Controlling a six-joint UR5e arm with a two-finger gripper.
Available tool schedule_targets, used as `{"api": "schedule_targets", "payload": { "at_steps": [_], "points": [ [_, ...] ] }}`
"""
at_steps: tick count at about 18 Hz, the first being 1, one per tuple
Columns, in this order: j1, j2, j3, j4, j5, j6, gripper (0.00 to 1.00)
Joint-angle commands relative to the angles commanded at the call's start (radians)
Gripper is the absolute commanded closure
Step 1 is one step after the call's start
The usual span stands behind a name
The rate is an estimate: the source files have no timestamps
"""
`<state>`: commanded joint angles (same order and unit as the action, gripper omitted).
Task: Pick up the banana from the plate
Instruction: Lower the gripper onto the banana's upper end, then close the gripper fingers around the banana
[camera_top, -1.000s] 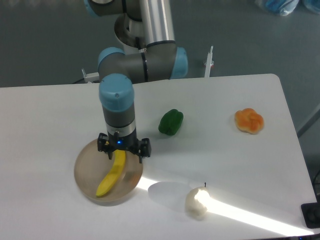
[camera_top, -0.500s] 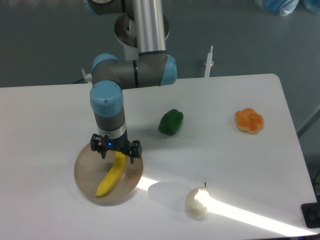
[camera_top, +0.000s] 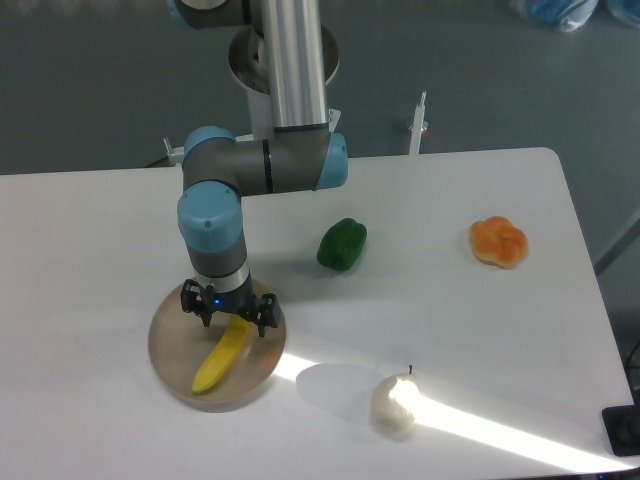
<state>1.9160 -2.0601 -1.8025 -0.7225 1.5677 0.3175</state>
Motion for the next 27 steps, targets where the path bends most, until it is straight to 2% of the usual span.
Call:
{"api": "schedule_targets", "payload": {
  "at_steps": [2,3,4,11,15,24,27],
  "points": [
    [0.0,0.0,0.0,0.0,0.0,-0.003,0.27],
    [0.0,0.0,0.002,0.0,0.0,-0.003,0.34],
    [0.0,0.0,0.0,0.0,0.0,-0.003,0.37],
    [0.0,0.0,0.0,0.0,0.0,0.003,0.45],
    [0.0,0.0,-0.001,0.0,0.0,0.005,0.55],
    [0.002,0.001,0.003,0.0,-0.002,0.018,0.65],
    [0.003,0.012,0.005,-0.002,-0.002,0.032,0.65]
  ]
}}
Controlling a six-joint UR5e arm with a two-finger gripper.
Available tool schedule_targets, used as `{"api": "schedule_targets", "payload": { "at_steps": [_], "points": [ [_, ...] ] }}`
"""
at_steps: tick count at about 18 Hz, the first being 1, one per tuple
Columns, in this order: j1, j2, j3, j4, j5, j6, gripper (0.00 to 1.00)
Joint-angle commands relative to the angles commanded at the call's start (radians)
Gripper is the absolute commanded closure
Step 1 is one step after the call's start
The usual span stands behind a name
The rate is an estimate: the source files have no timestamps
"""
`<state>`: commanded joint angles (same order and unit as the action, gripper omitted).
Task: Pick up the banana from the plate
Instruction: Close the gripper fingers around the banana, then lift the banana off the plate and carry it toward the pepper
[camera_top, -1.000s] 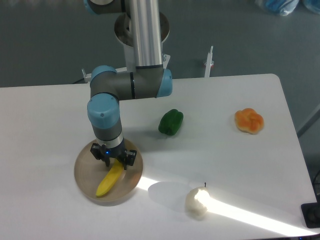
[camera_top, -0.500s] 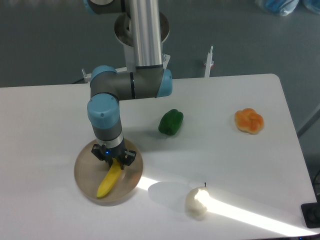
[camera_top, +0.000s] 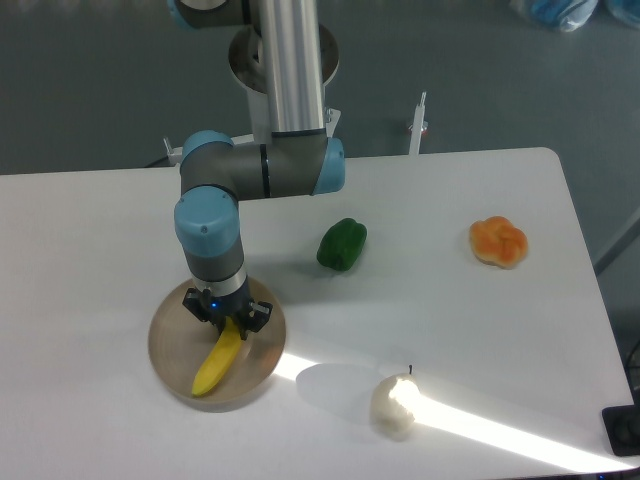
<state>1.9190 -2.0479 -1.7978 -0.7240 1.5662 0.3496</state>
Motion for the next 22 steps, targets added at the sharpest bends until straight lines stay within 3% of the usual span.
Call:
{"api": "schedule_targets", "payload": {
  "at_steps": [8,11,15,16,22],
  "points": [
    [0.043,0.104,0.032,-0.028,0.009,0.098,0.65],
    [0.081,0.123,0.073,-0.106,0.008,0.13,0.65],
    [0.159,0.138,0.13,-0.196,0.011,0.284,0.65],
    [0.211,0.152,0.143,-0.21,0.008,0.332,0.65],
    [0.333,0.144,0.216,-0.232,0.008,0.589,0.65]
  ]
}}
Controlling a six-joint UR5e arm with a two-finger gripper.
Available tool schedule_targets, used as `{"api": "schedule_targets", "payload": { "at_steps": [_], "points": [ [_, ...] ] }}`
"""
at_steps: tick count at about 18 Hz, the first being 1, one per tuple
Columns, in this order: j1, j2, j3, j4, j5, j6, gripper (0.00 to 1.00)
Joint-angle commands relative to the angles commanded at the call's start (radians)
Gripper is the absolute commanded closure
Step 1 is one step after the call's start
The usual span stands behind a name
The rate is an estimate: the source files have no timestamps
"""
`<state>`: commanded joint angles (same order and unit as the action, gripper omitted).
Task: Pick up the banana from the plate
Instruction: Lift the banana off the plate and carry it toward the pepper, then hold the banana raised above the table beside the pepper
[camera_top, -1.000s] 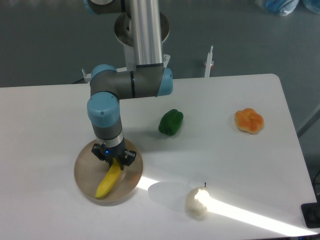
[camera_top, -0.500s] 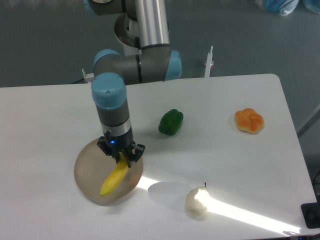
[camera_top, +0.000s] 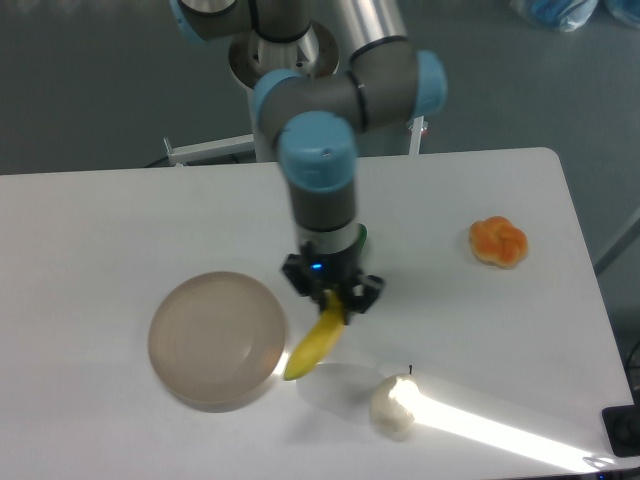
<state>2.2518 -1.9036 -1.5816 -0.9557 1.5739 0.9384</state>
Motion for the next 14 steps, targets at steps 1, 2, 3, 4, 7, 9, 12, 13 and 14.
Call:
{"api": "schedule_targets", "payload": {
  "at_steps": [1,2,3,4,7,9,12,13,14],
  "points": [
    [0.017,-0.003,0.005,-0.002,0.002,0.035,0.65],
    [0.04,-0.005,0.009,-0.002,0.0,0.066,0.65],
    [0.061,-0.005,0.014,-0.002,0.0,0.092,0.65],
    [0.081,-0.002,0.014,-0.006,0.0,0.126,0.65],
    [0.112,0.003,0.014,-0.021,0.0,0.212,0.65],
    [0.111,0.005,0.012,-0.02,0.002,0.214,0.65],
    [0.106,-0.005,0.012,-0.014,-0.002,0.212,0.65],
    [0.107,-0.006,0.015,-0.011,-0.006,0.214,0.65],
    [0.109,-0.002,0.014,-0.012,-0.005,0.214,0.65]
  ]
}}
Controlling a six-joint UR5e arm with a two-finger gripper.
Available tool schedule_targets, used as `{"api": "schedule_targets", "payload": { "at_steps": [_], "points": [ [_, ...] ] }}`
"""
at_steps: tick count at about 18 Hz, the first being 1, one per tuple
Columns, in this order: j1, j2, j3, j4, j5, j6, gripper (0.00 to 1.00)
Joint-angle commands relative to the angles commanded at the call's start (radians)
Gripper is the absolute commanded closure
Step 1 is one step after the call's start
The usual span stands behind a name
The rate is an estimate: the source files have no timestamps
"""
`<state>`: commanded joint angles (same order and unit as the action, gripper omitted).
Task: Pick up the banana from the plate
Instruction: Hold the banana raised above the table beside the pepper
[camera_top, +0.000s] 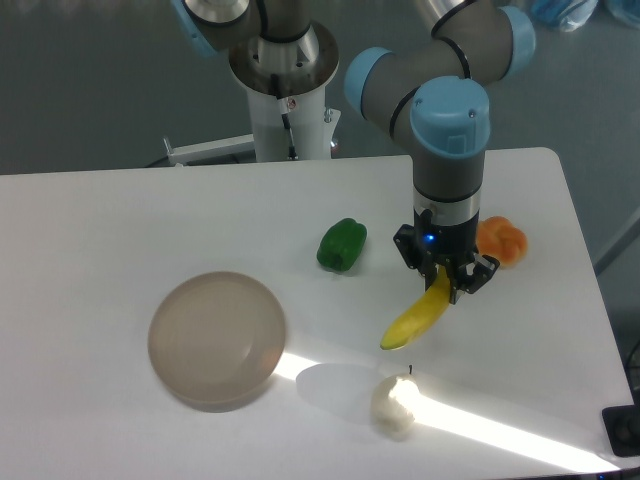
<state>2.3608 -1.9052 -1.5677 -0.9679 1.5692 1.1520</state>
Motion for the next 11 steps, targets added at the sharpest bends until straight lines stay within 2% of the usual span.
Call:
{"api": "schedule_targets", "payload": {
  "at_steps": [11],
  "points": [
    [0.014,0.003,0.006,0.005,-0.009,-0.002,0.65]
  ]
}}
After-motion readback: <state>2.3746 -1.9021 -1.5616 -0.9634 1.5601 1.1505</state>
